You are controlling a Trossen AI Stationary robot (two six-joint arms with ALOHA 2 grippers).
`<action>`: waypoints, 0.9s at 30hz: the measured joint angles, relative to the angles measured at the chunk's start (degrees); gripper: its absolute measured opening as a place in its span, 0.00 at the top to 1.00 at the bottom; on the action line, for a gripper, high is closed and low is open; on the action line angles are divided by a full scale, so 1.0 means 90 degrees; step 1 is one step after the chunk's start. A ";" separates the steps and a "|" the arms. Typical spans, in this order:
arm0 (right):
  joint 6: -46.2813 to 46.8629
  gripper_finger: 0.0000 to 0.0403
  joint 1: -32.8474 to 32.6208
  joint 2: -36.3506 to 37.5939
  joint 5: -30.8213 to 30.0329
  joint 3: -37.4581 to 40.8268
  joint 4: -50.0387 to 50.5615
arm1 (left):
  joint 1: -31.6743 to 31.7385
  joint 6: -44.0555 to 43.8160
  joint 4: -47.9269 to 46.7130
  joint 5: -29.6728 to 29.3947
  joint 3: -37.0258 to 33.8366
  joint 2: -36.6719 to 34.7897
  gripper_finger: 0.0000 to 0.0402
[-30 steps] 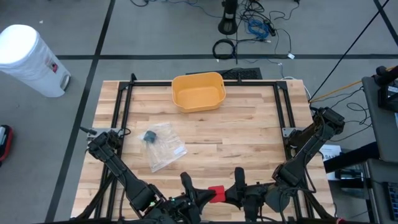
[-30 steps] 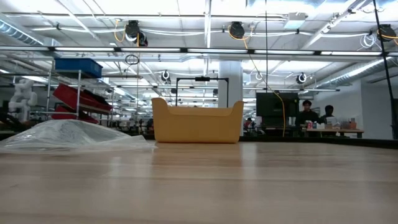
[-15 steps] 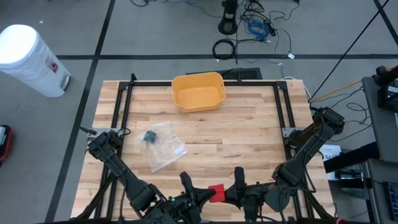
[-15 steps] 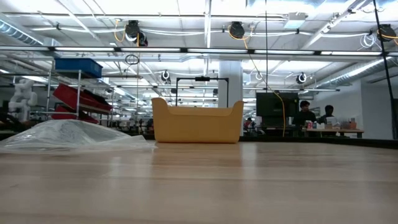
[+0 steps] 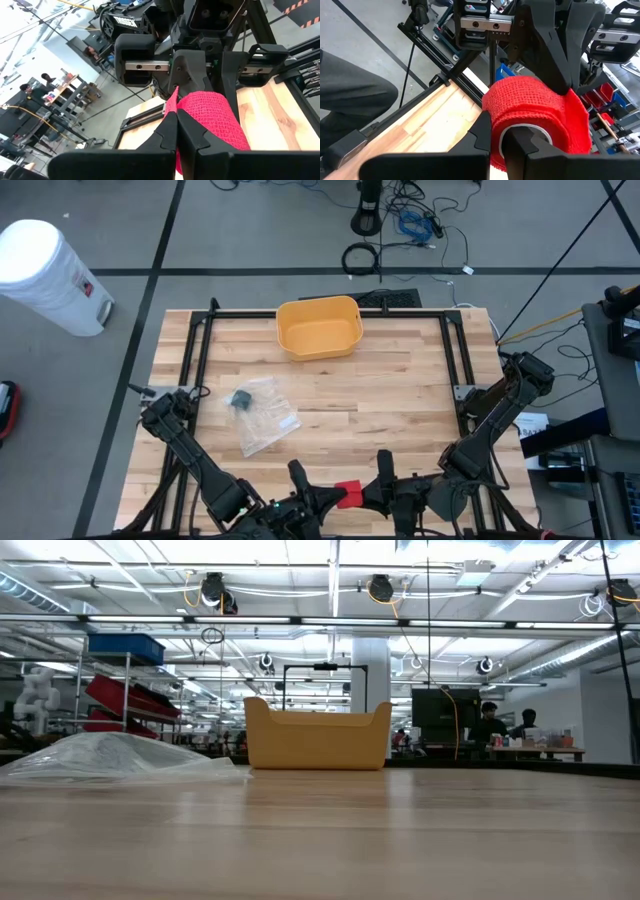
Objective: Roll bandage
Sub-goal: Roll the red bandage
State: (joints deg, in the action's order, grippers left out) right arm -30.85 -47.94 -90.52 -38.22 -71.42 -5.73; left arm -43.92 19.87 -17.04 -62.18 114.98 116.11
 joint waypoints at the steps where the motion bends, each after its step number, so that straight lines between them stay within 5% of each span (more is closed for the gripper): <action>1: 0.0000 0.97 0.0000 0.0000 -0.0002 -0.0002 0.0009 | 0.0000 -0.0002 0.0000 -0.0015 -0.0002 0.0001 1.00; 14: 0.0007 0.97 -0.0015 0.0002 0.0047 -0.0002 0.0051 | -0.0034 -0.0174 0.0005 -0.0271 -0.0002 0.0005 0.88; 27: 0.0017 0.97 -0.0005 0.0002 0.0249 -0.0002 0.0032 | -0.0036 -0.0168 -0.0036 -0.0265 -0.0001 0.0004 0.88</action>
State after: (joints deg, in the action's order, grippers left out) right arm -30.70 -47.99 -90.50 -35.98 -71.44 -5.44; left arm -44.25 18.35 -17.36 -64.56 114.97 116.15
